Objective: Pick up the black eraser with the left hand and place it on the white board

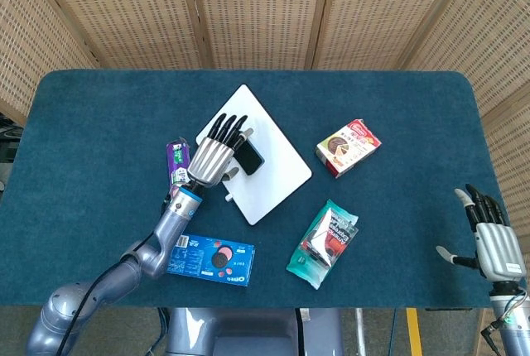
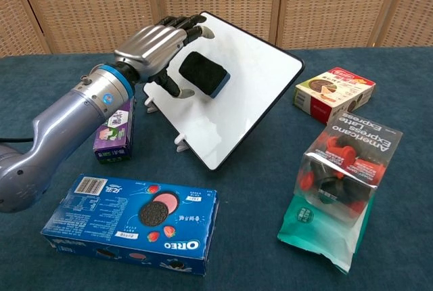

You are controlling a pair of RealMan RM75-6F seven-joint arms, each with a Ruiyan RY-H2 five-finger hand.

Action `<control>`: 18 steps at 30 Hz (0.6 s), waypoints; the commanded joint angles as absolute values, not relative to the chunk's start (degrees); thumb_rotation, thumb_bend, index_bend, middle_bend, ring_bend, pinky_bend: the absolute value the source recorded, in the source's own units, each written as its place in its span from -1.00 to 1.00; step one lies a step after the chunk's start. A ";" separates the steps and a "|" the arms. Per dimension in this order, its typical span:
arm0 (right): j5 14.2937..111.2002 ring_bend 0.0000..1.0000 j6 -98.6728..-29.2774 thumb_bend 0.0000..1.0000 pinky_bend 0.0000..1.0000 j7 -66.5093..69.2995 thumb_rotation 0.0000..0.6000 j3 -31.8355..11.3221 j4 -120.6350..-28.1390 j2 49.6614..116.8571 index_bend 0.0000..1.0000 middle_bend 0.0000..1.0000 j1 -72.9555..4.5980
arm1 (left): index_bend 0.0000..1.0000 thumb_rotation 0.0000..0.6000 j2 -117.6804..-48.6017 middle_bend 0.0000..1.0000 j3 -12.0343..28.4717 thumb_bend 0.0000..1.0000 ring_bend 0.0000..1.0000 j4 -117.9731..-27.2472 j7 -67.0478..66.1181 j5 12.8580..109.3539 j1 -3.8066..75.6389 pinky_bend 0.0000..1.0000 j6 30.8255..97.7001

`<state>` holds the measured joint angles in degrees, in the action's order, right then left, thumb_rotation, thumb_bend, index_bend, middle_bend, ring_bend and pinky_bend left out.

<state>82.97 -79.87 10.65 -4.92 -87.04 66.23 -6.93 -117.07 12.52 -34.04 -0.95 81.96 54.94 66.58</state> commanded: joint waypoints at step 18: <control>83.00 -1.00 -80.95 -0.92 -1.00 7.14 1.00 -4.60 -88.89 65.12 -0.95 -1.00 -6.22 | -1.00 1.00 -84.47 -1.00 2.96 -0.80 -1.00 -80.78 -15.97 79.90 30.39 -1.00 83.81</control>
<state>82.87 -80.97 7.57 -4.78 -88.56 65.36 -6.28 -92.92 7.27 -71.03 -8.02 82.28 37.94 79.72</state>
